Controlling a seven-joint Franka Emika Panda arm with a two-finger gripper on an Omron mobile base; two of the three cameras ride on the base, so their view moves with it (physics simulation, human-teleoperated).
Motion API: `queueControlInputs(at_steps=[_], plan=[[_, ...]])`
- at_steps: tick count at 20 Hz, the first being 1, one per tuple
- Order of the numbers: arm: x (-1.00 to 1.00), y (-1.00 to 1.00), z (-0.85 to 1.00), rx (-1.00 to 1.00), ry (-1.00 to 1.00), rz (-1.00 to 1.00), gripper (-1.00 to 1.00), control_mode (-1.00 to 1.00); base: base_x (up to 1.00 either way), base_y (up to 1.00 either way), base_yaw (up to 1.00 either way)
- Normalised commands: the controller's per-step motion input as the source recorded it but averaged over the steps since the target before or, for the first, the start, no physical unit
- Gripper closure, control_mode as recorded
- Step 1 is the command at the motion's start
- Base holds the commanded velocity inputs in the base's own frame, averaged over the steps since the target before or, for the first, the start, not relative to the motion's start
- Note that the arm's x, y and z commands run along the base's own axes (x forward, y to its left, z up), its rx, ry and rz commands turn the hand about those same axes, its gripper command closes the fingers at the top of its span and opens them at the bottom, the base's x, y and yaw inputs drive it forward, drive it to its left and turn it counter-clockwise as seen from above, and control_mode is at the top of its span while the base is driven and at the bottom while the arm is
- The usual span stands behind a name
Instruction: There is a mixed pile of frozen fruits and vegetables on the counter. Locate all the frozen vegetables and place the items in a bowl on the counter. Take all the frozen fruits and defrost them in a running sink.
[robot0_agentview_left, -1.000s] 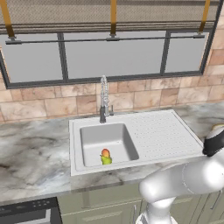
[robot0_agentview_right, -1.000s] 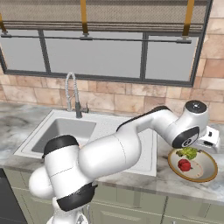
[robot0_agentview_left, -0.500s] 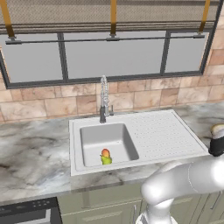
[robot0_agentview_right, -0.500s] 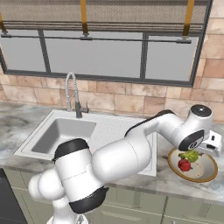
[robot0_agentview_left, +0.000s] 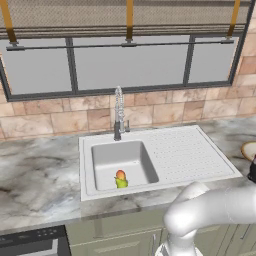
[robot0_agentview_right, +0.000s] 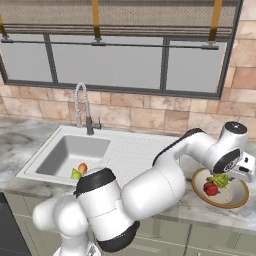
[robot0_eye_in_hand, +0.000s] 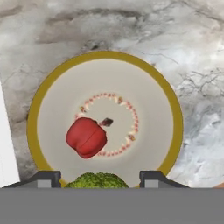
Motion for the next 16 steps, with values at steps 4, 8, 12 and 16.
queueControlInputs(at_steps=[4, 8, 12, 16], plan=[[0.03, -0.08, -0.24, 0.03, 0.05, 0.00, 1.00, -1.00, 0.00, 0.00, 0.00], [0.04, -0.04, -0.18, 0.03, 0.02, 0.00, 1.00, -1.00, 0.00, 0.00, 0.00], [0.06, 0.00, -0.20, 0.02, 0.02, 0.00, 1.00, -1.00, 0.00, 0.00, 0.00], [0.06, 0.00, -0.18, 0.01, 0.01, 0.00, 1.00, -1.00, 0.00, 0.00, 0.00]])
